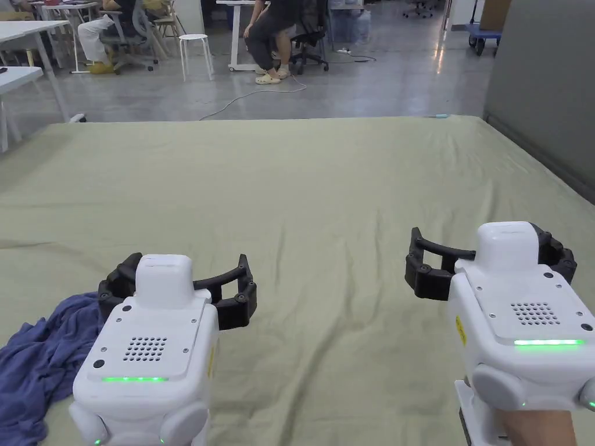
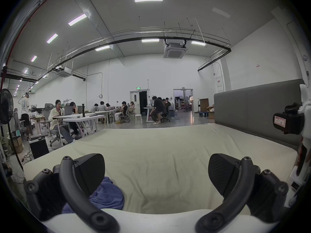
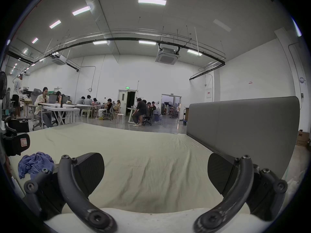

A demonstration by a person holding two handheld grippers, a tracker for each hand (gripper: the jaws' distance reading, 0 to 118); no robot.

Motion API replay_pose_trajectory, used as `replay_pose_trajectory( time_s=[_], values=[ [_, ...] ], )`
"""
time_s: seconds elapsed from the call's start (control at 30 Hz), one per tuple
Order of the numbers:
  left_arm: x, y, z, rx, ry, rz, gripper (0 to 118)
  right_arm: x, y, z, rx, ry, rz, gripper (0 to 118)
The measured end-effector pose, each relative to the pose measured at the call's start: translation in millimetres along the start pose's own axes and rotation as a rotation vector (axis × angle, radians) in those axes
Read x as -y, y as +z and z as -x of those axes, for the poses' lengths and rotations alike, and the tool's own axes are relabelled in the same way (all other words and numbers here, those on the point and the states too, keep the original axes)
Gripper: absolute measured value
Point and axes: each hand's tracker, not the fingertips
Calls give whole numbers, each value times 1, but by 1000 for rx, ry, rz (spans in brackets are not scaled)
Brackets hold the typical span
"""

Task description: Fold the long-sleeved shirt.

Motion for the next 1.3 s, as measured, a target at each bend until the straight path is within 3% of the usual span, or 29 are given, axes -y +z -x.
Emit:
replay_pose_trajectory(
  time_s=[0.2,1.3],
  values=[
    [0,1,-1,6,1,5,118,-1,1,-5,9,-47,-3,118],
    [-2,0,-2,7,5,-17,118,-2,3,-5,22,-6,13,118]
  ],
)
